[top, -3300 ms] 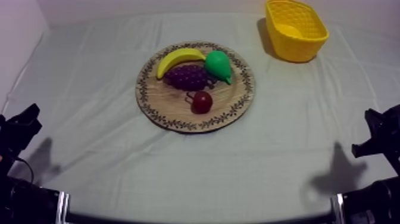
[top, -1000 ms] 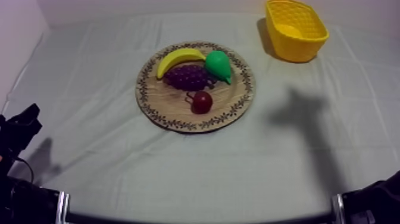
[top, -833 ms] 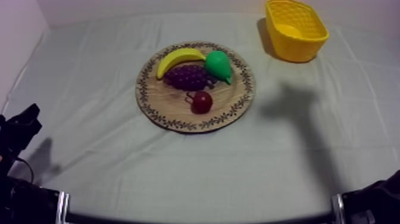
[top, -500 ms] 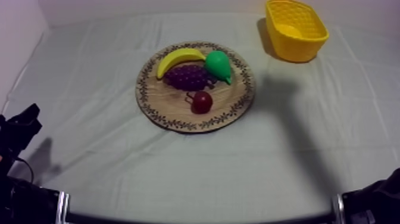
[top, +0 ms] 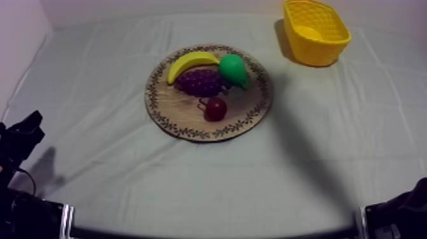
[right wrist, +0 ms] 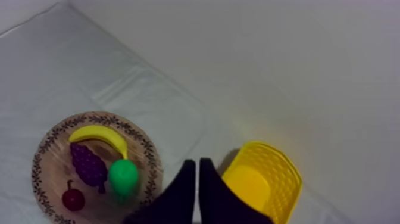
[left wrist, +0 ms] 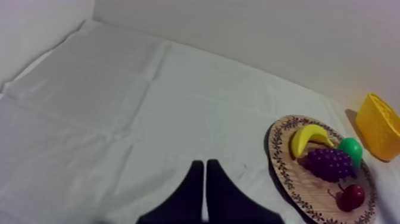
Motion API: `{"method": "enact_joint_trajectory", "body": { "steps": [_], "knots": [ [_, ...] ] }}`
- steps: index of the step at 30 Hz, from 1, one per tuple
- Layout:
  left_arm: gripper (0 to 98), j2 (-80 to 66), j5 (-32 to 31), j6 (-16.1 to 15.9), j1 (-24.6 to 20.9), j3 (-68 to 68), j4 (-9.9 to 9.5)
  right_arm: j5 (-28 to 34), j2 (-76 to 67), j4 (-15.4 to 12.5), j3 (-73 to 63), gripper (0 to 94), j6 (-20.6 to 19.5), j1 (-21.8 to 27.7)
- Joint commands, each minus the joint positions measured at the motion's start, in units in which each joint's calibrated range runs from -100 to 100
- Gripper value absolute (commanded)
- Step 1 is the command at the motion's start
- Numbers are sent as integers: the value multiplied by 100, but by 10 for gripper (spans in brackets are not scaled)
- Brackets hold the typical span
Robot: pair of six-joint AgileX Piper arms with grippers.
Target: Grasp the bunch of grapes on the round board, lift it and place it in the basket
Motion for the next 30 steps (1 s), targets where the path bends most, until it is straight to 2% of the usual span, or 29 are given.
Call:
{"method": "enact_joint_trajectory", "body": {
  "steps": [1, 18, 30],
  "knots": [
    [0, 0, 5, 1, 1, 2, 0, 112, 187, 23, -303, 7, 16, -100],
    [0, 0, 5, 1, 1, 2, 0, 1085, 1508, 161, -1612, 7, 112, -644],
    [0, 0, 5, 1, 1, 2, 0, 1379, 2416, 252, -1935, 7, 137, -815]
  ]
}}
